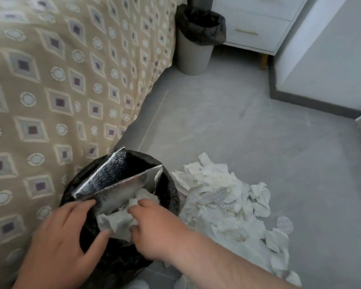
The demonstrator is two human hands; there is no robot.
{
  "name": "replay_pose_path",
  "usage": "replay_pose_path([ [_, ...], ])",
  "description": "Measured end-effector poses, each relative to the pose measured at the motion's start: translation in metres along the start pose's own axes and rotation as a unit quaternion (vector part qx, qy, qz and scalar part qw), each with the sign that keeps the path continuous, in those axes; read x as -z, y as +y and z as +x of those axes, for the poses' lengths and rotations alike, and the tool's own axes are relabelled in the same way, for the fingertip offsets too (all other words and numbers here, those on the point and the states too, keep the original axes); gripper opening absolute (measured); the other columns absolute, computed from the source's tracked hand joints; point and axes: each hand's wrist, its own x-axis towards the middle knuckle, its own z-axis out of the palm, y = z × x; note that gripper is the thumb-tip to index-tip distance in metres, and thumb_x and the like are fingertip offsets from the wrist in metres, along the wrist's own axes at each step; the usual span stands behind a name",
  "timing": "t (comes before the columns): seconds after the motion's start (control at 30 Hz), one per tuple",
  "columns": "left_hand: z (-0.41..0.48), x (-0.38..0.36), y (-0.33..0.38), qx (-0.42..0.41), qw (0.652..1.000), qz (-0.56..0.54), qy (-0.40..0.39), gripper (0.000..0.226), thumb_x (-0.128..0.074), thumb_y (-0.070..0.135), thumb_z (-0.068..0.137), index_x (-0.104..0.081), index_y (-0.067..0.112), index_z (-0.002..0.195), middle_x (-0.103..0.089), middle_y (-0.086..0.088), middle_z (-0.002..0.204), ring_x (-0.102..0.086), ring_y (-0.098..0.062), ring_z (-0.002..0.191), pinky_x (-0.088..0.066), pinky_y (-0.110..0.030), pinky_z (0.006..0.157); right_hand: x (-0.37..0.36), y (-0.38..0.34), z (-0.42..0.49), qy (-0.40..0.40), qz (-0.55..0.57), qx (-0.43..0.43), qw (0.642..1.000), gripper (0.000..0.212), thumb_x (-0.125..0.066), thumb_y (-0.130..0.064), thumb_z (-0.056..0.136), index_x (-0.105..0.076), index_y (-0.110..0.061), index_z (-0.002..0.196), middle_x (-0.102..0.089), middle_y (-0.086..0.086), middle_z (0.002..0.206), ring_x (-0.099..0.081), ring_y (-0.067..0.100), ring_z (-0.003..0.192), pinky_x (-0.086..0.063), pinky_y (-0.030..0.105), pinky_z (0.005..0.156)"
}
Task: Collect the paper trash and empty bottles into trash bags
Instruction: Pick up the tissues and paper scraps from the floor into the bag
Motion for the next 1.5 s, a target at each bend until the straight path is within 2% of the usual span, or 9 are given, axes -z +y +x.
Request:
replay_pose_path([
  [0.23,0.045,0.039,0.080,-0.191,0.973,-0.124,0.026,0.064,-0.036,0.065,0.085,-0.061,0.011,0.111,-0.047,0.022,0.110,-0.050,-0.023,0.099,-0.036,-0.035,0.092,0.099,0.064,-0.076,0.065,-0.031,0.054,0.996,0.030,-0.050,-0.015,0.093,-0.059,-0.014,0.122,-0.060,0.007,0.119,-0.053,0.024,0.113,-0.044,0.036,0.096],
  [0.43,0.086,0.029,0.202,-0.300,0.943,-0.078,-0.119,0.060,-0.032,0.063,0.074,-0.057,0.027,0.114,-0.053,0.012,0.111,-0.048,-0.010,0.106,-0.031,-0.019,0.088,0.134,0.160,-0.145,0.188,0.068,-0.225,0.954,0.023,-0.055,-0.017,0.090,-0.066,-0.018,0.111,-0.067,-0.003,0.103,-0.061,0.014,0.092,-0.044,0.026,0.084],
  [0.53,0.098,-0.020,0.244,-0.271,0.925,-0.007,-0.265,0.049,-0.040,0.056,0.081,-0.051,0.030,0.120,-0.051,0.009,0.124,-0.048,-0.014,0.115,-0.039,-0.029,0.096,0.113,0.196,-0.162,0.192,0.200,-0.329,0.903,0.019,-0.054,-0.012,0.087,-0.066,-0.012,0.103,-0.065,0.000,0.086,-0.061,0.018,0.075,-0.052,0.037,0.079],
  [0.67,0.093,-0.098,0.252,-0.161,0.908,0.017,-0.386,0.052,-0.052,0.042,0.083,-0.046,0.022,0.131,-0.048,-0.003,0.135,-0.047,-0.023,0.121,-0.041,-0.033,0.098,0.077,0.234,-0.172,0.098,0.165,-0.375,0.907,0.037,-0.055,-0.020,0.087,-0.059,-0.014,0.123,-0.064,0.003,0.112,-0.058,0.018,0.094,-0.044,0.026,0.078],
  [0.8,0.077,-0.148,0.234,-0.155,0.899,0.117,-0.392,0.076,-0.056,0.048,0.078,-0.026,0.020,0.141,-0.033,-0.011,0.143,-0.034,-0.030,0.131,-0.039,-0.040,0.101,0.054,0.258,-0.168,0.041,0.148,-0.377,0.913,0.044,-0.053,-0.024,0.089,-0.051,-0.016,0.132,-0.057,0.006,0.129,-0.055,0.022,0.114,-0.041,0.023,0.084],
  [0.93,0.078,-0.174,0.224,-0.140,0.899,0.180,-0.373,0.115,-0.069,0.053,0.070,0.010,0.025,0.149,0.021,-0.013,0.156,0.015,-0.037,0.144,-0.021,-0.060,0.108,0.030,0.271,-0.158,0.012,0.140,-0.377,0.915,0.053,-0.053,-0.027,0.089,-0.042,-0.017,0.140,-0.045,0.007,0.144,-0.046,0.022,0.129,-0.038,0.026,0.097],
  [1.07,0.092,-0.194,0.218,-0.126,0.896,0.198,-0.378,0.127,-0.076,0.050,0.067,0.023,0.031,0.146,0.033,-0.012,0.152,0.020,-0.038,0.142,-0.024,-0.066,0.105,0.014,0.275,-0.145,0.018,0.123,-0.366,0.922,0.067,-0.056,-0.032,0.087,-0.031,-0.018,0.147,-0.035,0.009,0.150,-0.036,0.026,0.137,-0.034,0.032,0.107],
  [1.33,0.100,-0.228,0.194,-0.040,0.922,0.057,-0.381,0.121,-0.075,0.045,0.067,0.012,0.028,0.149,-0.011,-0.020,0.153,-0.039,-0.036,0.132,-0.040,-0.042,0.105,-0.023,0.262,-0.112,0.018,0.190,-0.394,0.899,0.115,-0.068,-0.066,0.067,0.001,-0.031,0.153,0.006,0.009,0.161,-0.018,0.032,0.146,-0.029,0.042,0.113],
  [1.5,0.100,-0.231,0.186,-0.041,0.921,0.013,-0.387,0.065,-0.058,0.023,0.073,-0.039,0.032,0.134,-0.058,-0.004,0.125,-0.057,-0.026,0.111,-0.050,-0.036,0.090,-0.046,0.259,-0.098,0.039,0.241,-0.394,0.886,0.123,-0.073,-0.065,0.056,-0.003,-0.033,0.152,-0.009,0.012,0.158,-0.026,0.031,0.142,-0.032,0.039,0.112],
])
